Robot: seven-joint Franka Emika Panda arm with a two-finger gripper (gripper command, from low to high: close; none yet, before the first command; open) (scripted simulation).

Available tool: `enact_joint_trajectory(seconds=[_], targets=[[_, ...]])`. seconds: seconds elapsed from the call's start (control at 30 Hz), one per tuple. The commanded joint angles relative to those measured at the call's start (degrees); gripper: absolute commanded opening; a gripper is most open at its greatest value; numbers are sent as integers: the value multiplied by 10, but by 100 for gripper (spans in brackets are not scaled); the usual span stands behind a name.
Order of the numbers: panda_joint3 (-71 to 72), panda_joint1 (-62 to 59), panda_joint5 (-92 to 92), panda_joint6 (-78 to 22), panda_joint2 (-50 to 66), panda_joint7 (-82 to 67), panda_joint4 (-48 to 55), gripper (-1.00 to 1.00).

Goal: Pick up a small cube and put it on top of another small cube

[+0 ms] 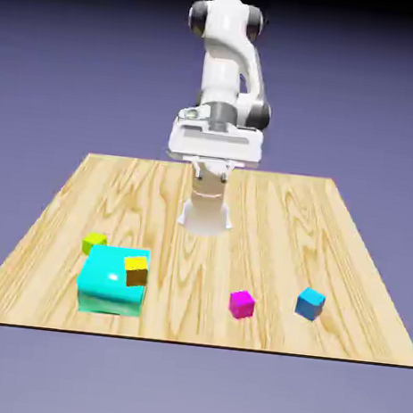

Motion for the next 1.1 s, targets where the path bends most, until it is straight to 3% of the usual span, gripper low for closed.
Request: enact_joint_trajectory(seconds=[0.0, 0.9, 1.07], targets=[[14, -3, -1, -9, 19, 25, 9, 0], [386, -92, -36, -259, 534, 698, 254, 0], [332, -41, -78, -203, 597, 724, 262, 0]])
